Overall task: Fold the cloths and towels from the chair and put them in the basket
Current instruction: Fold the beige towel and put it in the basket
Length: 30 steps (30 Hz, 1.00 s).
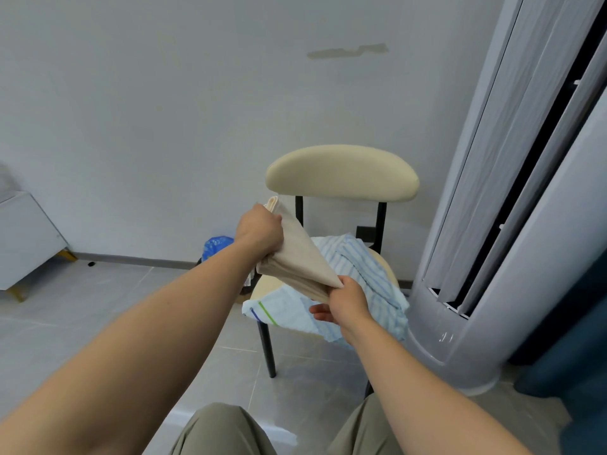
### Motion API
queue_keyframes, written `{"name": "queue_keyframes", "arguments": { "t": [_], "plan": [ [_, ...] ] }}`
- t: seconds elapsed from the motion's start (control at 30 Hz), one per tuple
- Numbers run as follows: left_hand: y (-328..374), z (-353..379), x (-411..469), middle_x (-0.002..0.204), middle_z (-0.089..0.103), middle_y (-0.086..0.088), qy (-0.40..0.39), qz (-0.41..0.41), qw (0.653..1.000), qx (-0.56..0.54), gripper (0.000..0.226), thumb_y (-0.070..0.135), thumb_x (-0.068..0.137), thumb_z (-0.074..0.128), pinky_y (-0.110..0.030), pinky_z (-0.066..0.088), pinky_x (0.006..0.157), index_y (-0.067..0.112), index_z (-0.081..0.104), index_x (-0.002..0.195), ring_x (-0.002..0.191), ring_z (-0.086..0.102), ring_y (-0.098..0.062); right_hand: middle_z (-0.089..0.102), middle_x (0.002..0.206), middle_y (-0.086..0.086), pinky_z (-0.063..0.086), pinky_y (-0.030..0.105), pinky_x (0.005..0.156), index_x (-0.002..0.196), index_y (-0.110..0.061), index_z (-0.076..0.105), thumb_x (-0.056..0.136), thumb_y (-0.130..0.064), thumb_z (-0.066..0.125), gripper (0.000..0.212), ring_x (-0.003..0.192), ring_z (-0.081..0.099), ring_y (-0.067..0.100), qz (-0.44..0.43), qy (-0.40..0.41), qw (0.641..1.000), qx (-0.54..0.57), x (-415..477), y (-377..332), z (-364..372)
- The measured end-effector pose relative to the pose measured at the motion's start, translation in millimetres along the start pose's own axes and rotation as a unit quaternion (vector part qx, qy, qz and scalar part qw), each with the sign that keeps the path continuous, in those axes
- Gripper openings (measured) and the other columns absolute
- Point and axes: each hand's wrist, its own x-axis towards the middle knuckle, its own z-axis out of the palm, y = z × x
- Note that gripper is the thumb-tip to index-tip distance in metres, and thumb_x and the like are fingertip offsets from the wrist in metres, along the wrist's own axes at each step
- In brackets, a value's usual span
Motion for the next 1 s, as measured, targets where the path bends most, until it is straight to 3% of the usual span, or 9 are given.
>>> {"name": "queue_keyframes", "arguments": {
  "t": [0.27, 0.43, 0.5, 0.57, 0.63, 0.7, 0.87, 0.93, 1.0],
  "plan": [
    [3.2, -3.0, -6.5, 0.099, 0.051, -0.01, 0.023, 0.063, 0.998, -0.017, 0.035, 0.035, 0.104, 0.041, -0.036, 0.035, 0.071, 0.004, 0.048, 0.117, 0.084, 0.047, -0.026, 0.072, 0.093, 0.015, 0.059, 0.038, 0.081, 0.118, -0.002, 0.062, 0.1, 0.001, 0.051, 0.021, 0.084, 0.07, 0.029, 0.06, -0.179, 0.959, 0.21, -8.3, 17.7, -4.6],
    [4.8, -9.7, -5.0, 0.092, 0.051, -0.009, 0.027, 0.133, 0.991, -0.004, 0.032, 0.04, 0.103, 0.04, -0.035, 0.033, 0.068, 0.01, 0.046, 0.108, 0.081, 0.048, -0.028, 0.061, 0.131, 0.019, 0.046, 0.049, 0.103, 0.141, -0.011, 0.052, 0.072, 0.01, 0.064, 0.074, 0.123, 0.058, 0.04, 0.098, -0.284, 0.907, 0.296, -8.3, 32.3, -24.5],
    [6.5, -10.8, -7.0, 0.092, 0.054, -0.01, 0.025, 0.169, 0.985, 0.015, 0.032, 0.043, 0.102, 0.04, -0.036, 0.033, 0.067, 0.012, 0.044, 0.102, 0.079, 0.048, -0.03, 0.059, 0.135, 0.022, 0.04, 0.054, 0.11, 0.147, -0.012, 0.045, 0.07, -0.006, 0.069, 0.081, 0.123, 0.057, 0.043, 0.134, -0.258, 0.892, 0.347, -4.0, 31.8, -29.5],
    [9.7, -8.5, -13.3, 0.093, 0.056, -0.012, 0.016, 0.217, 0.975, 0.034, 0.032, 0.044, 0.102, 0.041, -0.037, 0.033, 0.067, 0.013, 0.041, 0.098, 0.08, 0.049, -0.03, 0.063, 0.131, 0.021, 0.041, 0.053, 0.109, 0.141, -0.009, 0.05, 0.085, -0.037, 0.069, 0.066, 0.12, 0.061, 0.04, 0.17, -0.197, 0.902, 0.345, 3.5, 25.3, -25.2],
    [13.9, -2.1, -21.4, 0.093, 0.057, -0.013, 0.002, 0.258, 0.965, 0.056, 0.031, 0.043, 0.103, 0.041, -0.037, 0.032, 0.067, 0.013, 0.038, 0.096, 0.082, 0.05, -0.032, 0.067, 0.126, 0.018, 0.045, 0.049, 0.106, 0.133, -0.009, 0.057, 0.092, -0.066, 0.052, 0.07, 0.118, 0.063, 0.036, 0.191, -0.156, 0.912, 0.327, 7.3, 15.2, -15.6],
    [16.4, 6.1, -27.0, 0.09, 0.056, -0.012, -0.006, 0.271, 0.96, 0.07, 0.032, 0.044, 0.103, 0.041, -0.038, 0.032, 0.065, 0.014, 0.035, 0.095, 0.08, 0.049, -0.032, 0.07, 0.123, 0.013, 0.047, 0.046, 0.106, 0.129, -0.014, 0.063, 0.089, -0.077, 0.04, 0.078, 0.116, 0.066, 0.032, 0.188, -0.129, 0.93, 0.287, 9.7, 8.3, -4.2],
    [1.0, 17.9, -22.3, 0.081, 0.049, -0.006, -0.008, 0.232, 0.972, 0.042, 0.034, 0.045, 0.102, 0.042, -0.038, 0.033, 0.064, 0.013, 0.037, 0.092, 0.075, 0.046, -0.03, 0.071, 0.113, 0.006, 0.055, 0.048, 0.096, 0.127, -0.016, 0.061, 0.086, -0.08, 0.041, 0.079, 0.104, 0.068, 0.03, 0.17, 0.024, 0.972, 0.16, 8.9, 10.1, 9.7],
    [-13.4, 23.2, -17.4, 0.081, 0.05, -0.005, -0.014, 0.179, 0.984, -0.004, 0.035, 0.045, 0.102, 0.044, -0.038, 0.035, 0.067, 0.011, 0.041, 0.093, 0.078, 0.049, -0.031, 0.062, 0.115, 0.004, 0.05, 0.042, 0.1, 0.133, -0.01, 0.056, 0.093, -0.071, 0.037, 0.076, 0.107, 0.06, 0.026, 0.1, 0.102, 0.985, 0.095, 7.7, 7.3, 9.1],
    [-28.8, 32.6, -14.2, 0.086, 0.054, -0.006, -0.017, 0.108, 0.992, -0.064, 0.035, 0.045, 0.101, 0.045, -0.037, 0.038, 0.071, 0.01, 0.046, 0.094, 0.085, 0.054, -0.032, 0.058, 0.112, 0.003, 0.046, 0.035, 0.091, 0.13, -0.005, 0.056, 0.099, -0.063, 0.033, 0.069, 0.101, 0.055, 0.023, 0.029, 0.148, 0.988, 0.016, 8.0, -0.8, 4.9]
  ]
}}
